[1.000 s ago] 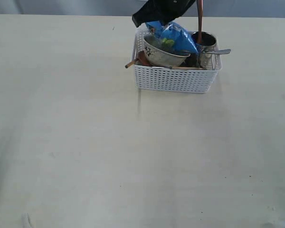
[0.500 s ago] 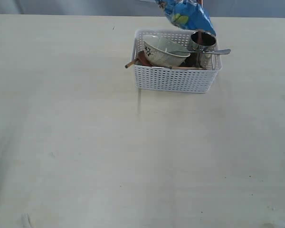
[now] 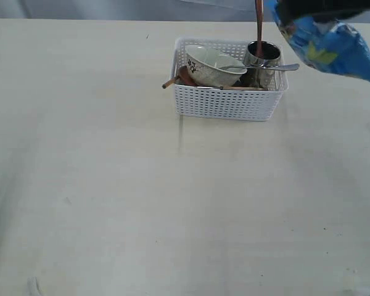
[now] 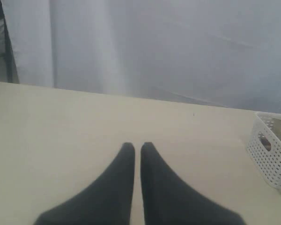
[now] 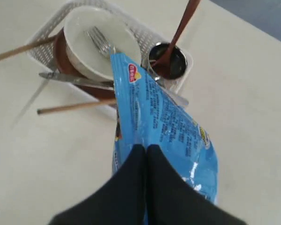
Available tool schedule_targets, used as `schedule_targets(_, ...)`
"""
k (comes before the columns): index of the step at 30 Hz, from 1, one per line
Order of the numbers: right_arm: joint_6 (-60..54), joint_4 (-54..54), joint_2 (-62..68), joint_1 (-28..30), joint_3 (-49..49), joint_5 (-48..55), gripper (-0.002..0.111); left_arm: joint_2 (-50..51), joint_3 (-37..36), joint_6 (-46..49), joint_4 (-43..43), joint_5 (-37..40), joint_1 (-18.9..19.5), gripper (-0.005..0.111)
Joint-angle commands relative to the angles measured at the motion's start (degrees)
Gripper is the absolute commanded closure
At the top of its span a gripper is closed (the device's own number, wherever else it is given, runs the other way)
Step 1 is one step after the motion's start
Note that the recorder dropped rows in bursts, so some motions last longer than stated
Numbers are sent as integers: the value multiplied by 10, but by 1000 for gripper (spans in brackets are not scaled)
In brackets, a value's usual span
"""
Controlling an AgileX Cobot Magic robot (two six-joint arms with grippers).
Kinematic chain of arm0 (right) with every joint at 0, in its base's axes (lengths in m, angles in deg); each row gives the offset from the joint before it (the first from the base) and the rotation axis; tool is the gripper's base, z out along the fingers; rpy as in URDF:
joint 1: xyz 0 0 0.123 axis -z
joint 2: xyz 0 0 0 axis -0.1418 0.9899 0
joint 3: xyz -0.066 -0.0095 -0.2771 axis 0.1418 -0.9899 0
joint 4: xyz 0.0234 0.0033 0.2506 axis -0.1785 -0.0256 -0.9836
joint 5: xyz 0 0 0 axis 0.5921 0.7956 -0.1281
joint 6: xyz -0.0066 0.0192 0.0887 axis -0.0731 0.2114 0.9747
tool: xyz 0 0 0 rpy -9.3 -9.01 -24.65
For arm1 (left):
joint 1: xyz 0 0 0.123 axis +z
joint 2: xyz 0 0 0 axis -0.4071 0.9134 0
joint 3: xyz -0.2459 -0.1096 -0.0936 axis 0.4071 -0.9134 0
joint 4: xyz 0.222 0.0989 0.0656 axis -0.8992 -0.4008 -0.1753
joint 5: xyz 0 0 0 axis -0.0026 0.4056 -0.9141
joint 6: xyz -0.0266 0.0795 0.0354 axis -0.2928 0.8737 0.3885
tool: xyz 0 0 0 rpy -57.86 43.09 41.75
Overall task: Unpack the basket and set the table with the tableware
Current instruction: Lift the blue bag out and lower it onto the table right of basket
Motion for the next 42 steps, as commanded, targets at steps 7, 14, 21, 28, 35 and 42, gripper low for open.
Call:
schedule_targets(7, 50, 44, -104, 2, -211, -17, 109, -2, -2, 2, 2, 0, 3, 101)
schedule_targets(14, 165, 163, -34, 2, -306, -143, 109, -2, -2, 2, 2, 0, 3, 101)
schedule_targets(21, 268, 246, 68, 2, -313, -216, 109, -2, -2, 2, 2, 0, 3, 101)
schedule_targets(28, 299, 263, 141, 2, -313, -250, 109, -2, -2, 2, 2, 0, 3, 101)
schedule_targets(35, 347, 316, 169, 2, -313, -269, 109, -2, -2, 2, 2, 0, 3, 101)
schedule_targets(42, 360, 331, 171, 2, -313, -290, 109, -2, -2, 2, 3, 0, 3, 101)
